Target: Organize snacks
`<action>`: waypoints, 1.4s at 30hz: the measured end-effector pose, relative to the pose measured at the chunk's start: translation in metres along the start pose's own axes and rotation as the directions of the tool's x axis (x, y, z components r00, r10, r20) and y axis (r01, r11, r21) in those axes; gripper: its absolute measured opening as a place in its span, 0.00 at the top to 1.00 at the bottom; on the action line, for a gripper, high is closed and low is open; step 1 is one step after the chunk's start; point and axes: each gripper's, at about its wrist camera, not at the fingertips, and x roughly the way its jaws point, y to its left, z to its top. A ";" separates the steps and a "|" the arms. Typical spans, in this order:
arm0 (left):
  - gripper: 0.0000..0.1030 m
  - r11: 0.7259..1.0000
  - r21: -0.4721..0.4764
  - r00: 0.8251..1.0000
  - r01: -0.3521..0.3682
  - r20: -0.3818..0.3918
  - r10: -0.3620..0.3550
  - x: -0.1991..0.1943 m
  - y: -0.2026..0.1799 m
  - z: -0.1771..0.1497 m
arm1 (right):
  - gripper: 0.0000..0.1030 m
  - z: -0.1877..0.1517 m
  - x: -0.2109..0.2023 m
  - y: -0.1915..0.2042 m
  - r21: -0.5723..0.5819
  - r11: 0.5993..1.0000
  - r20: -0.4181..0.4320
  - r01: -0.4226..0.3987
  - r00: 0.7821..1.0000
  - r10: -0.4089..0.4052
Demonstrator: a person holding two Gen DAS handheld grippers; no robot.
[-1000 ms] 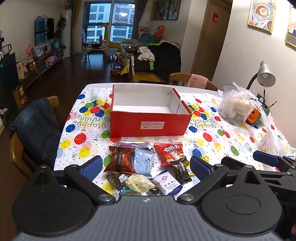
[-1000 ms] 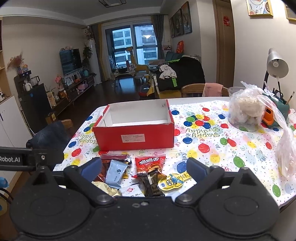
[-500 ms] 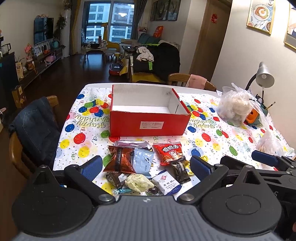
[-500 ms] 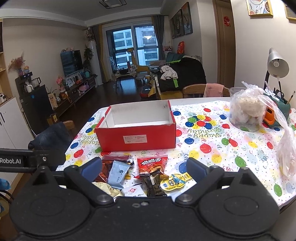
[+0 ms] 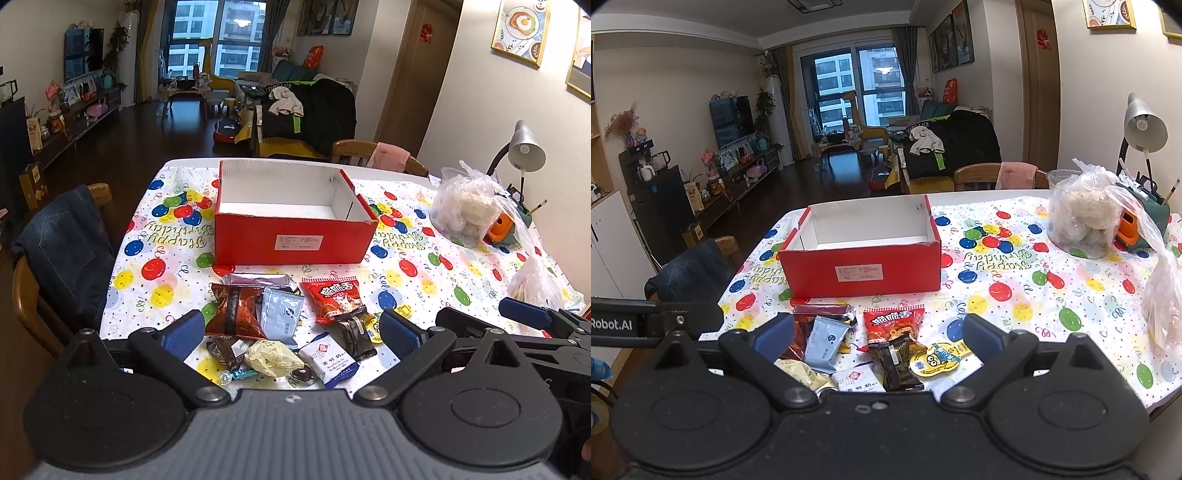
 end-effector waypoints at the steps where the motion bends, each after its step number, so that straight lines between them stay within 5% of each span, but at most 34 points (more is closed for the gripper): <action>1: 0.01 1.000 -0.002 1.000 0.001 -0.002 -0.001 0.001 0.001 0.000 | 0.06 0.000 0.001 0.000 -0.001 1.000 -0.002 0.000 1.000 0.000; 29: 0.02 0.999 -0.034 0.999 0.031 -0.036 -0.033 0.014 0.009 0.002 | 0.07 -0.005 0.006 0.000 -0.003 1.000 -0.012 0.026 1.000 -0.026; 35: 0.02 0.998 -0.043 0.994 0.042 -0.099 -0.046 0.036 0.011 0.000 | 0.07 -0.003 0.024 -0.014 0.028 0.998 -0.059 0.048 0.997 -0.046; 42: 0.02 0.995 -0.092 0.984 -0.027 -0.178 0.010 0.065 0.033 -0.003 | 0.10 -0.007 0.063 -0.032 0.051 0.996 -0.158 0.067 0.986 -0.059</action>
